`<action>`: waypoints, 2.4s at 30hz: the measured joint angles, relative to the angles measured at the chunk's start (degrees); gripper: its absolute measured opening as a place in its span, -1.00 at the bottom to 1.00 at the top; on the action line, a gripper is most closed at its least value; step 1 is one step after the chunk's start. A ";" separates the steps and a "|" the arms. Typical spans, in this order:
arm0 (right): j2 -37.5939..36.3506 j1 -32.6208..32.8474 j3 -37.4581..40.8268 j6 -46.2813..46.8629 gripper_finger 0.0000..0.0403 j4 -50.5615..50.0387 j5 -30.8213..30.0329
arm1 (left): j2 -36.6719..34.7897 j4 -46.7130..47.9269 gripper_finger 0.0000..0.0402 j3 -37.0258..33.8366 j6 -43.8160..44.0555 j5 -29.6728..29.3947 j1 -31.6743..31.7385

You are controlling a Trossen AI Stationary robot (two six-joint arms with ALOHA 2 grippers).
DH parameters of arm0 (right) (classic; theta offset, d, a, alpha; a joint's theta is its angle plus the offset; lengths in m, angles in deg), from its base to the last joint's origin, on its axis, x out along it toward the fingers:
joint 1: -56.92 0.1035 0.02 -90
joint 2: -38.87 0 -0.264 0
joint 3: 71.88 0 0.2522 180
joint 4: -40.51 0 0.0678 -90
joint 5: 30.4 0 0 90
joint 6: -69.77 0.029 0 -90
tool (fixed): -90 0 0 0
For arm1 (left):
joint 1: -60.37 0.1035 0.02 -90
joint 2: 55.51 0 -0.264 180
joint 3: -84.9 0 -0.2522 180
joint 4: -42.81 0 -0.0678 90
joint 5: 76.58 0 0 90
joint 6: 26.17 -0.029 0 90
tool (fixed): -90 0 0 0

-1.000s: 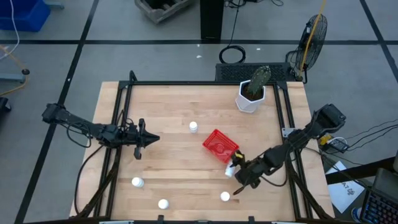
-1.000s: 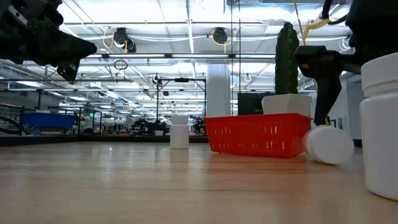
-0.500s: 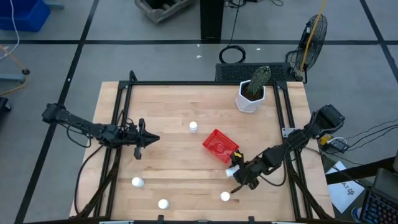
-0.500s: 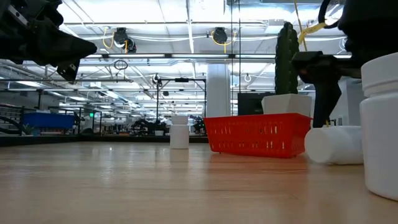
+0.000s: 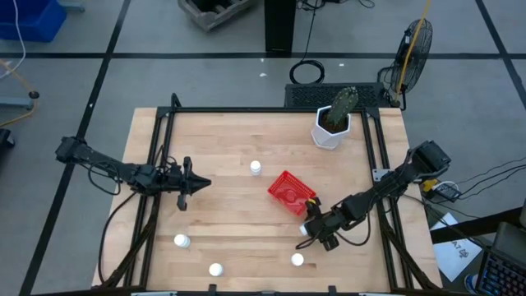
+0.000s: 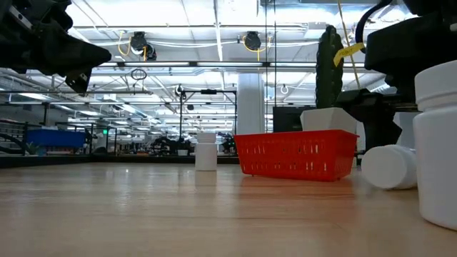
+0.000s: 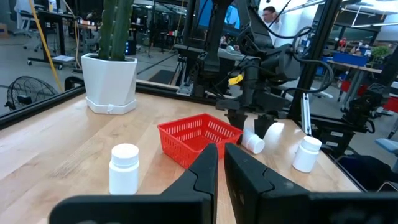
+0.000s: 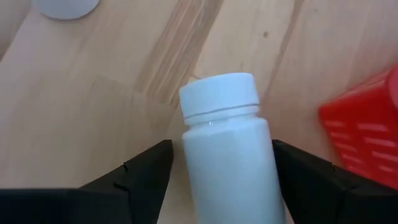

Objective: Pick and place pill bottles into a basket
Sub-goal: Put the white pill bottle into the red bin

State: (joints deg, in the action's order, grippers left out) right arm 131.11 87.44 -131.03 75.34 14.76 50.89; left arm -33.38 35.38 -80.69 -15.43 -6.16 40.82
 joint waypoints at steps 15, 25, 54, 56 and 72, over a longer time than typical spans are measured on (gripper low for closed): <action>-0.80 6.28 0.02 11.17 -0.24 -0.69 -3.90 | -0.02 0.00 -0.84 0.00 0.00 0.00 0.00; -1.06 16.76 2.38 21.48 -0.24 9.03 -30.46 | -0.02 0.00 -0.84 0.00 0.00 -0.02 0.02; 14.01 23.25 26.16 34.33 -0.24 69.56 -52.95 | 0.00 0.00 -0.84 -0.02 0.00 0.00 0.00; 16.77 23.24 25.98 34.56 -0.24 72.15 -53.79 | -0.01 -0.02 -0.84 -0.01 0.00 -0.01 0.01; 29.54 24.12 20.22 27.58 -0.24 84.39 -62.08 | 0.01 -0.01 -0.84 -0.02 0.00 -0.01 0.01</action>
State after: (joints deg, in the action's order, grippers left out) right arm 160.65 111.55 -110.81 102.91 99.15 -11.19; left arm -33.38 35.37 -80.71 -15.43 -6.16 40.83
